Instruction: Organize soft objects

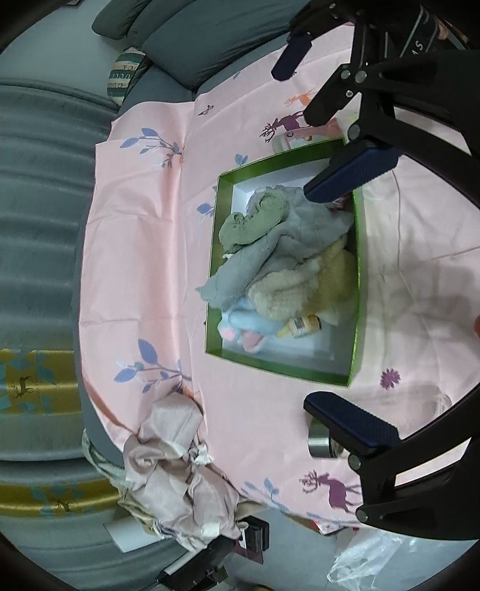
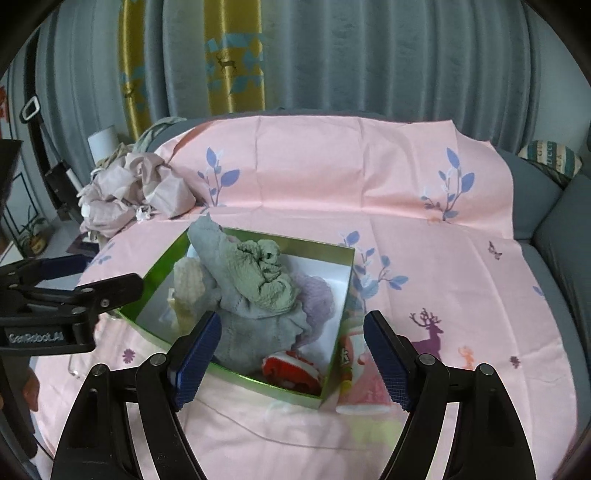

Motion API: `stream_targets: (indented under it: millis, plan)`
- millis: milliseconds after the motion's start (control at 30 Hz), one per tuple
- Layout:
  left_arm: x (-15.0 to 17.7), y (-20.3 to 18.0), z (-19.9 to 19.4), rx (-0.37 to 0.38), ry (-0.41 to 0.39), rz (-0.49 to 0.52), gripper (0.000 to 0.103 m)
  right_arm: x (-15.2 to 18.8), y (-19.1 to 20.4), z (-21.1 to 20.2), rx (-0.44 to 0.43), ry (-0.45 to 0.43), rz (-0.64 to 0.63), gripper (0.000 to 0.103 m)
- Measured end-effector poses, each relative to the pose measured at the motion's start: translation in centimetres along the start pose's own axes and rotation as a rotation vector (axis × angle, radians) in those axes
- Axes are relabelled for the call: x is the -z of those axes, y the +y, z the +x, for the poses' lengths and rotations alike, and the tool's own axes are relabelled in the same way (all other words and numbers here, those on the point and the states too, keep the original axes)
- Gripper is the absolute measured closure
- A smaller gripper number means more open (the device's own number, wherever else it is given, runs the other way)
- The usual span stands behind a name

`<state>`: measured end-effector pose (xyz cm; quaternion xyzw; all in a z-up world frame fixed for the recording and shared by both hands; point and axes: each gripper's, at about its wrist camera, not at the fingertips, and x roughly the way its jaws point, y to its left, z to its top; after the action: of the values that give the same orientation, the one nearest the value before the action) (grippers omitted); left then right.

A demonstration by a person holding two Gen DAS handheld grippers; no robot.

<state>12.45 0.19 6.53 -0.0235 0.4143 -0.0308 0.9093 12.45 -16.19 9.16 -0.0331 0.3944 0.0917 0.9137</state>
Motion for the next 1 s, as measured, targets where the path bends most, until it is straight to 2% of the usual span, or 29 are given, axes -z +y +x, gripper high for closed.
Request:
stream_targets:
  millis: [67,200,367,600,800,1000]
  plan:
    - [0.0,0.2,-1.0,-0.008,-0.004,0.000,0.001,-0.3,0.3,-0.4,0.034,0.011,0.004,0.014]
    - [0.0,0.6,-2.6,-0.034,-0.017,-0.005,0.001,-0.7,0.8,-0.9,0.059,0.036,0.013,0.014]
    - [-0.2,1.3,-3.4,-0.057,0.023,-0.018,0.001,-1.6,1.1,-1.6,0.037,0.074,0.049,0.014]
    - [-1.2,2.0,-4.1,-0.088,0.058,-0.035,0.001,-3.1,1.9,-2.4,0.095,0.137,0.045,0.014]
    - [-2.2,2.0,-4.2,-0.087,0.104,-0.047,0.001,-4.6,2.2,-2.7,0.051,0.196,0.048,0.014]
    - [-2.9,1.6,-5.1,-0.090,0.113,-0.049,0.001,-5.6,1.9,-3.4,0.037,0.209,0.080,0.014]
